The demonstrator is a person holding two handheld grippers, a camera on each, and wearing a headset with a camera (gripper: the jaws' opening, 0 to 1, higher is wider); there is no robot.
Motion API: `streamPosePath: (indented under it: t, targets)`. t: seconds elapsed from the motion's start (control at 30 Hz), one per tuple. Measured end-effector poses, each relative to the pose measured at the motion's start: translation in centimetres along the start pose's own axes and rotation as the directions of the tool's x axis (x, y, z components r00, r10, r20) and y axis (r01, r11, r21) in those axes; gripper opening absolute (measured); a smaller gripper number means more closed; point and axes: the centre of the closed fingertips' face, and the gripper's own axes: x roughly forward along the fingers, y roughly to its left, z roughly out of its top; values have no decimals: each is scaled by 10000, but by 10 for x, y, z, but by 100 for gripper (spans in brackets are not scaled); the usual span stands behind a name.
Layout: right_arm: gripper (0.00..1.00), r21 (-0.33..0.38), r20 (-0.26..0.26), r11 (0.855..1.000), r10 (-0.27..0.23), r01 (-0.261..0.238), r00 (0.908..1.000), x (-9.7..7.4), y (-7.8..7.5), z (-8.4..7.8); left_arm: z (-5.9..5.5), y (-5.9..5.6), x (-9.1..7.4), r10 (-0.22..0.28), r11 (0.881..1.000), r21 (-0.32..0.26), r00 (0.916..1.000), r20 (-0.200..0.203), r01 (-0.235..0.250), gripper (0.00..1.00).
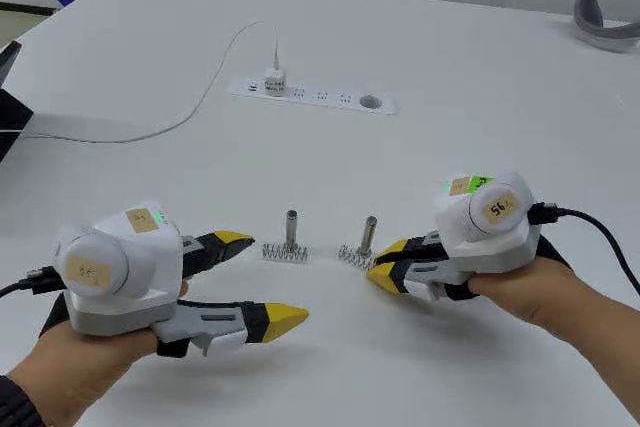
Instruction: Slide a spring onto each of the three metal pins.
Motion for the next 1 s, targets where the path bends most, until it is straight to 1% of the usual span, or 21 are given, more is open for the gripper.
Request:
streamPosePath:
  t: [0.07,0.2,0.3,0.47,0.57,0.6,0.73,1.0]
  targets:
    - [11,8,-19,10000,42,-42,10000,-1,2,0,0,-1,0,-36,10000,-13,10000,2,36,66]
    - [11,-117,-98,9996,275,-276,9996,-5,11,-2,-3,-5,0,-123,9999,-41,9999,-13,123,64]
    - [11,-244,-143,9990,371,-374,9992,-8,15,-3,-3,-9,0,-216,9998,-48,9998,-25,216,63]
    - [11,-502,-147,9965,657,-664,9977,-14,25,1,-3,-15,3,-401,9992,-18,9992,-22,401,61]
    - [11,-694,-166,9939,843,-853,9963,-17,30,4,-1,-19,5,-545,9985,104,9985,6,545,58]
    - [11,-746,-167,9923,979,-989,9951,-19,33,6,0,-21,6,-609,9981,135,9981,19,609,57]
    - [11,-982,-222,9875,1215,-1231,9923,-23,39,11,2,-27,10,-793,9965,277,9968,34,792,54]
    - [11,-1570,-398,9707,1778,-1819,9833,-30,53,17,5,-37,17,-1183,9907,679,9930,24,1179,48]
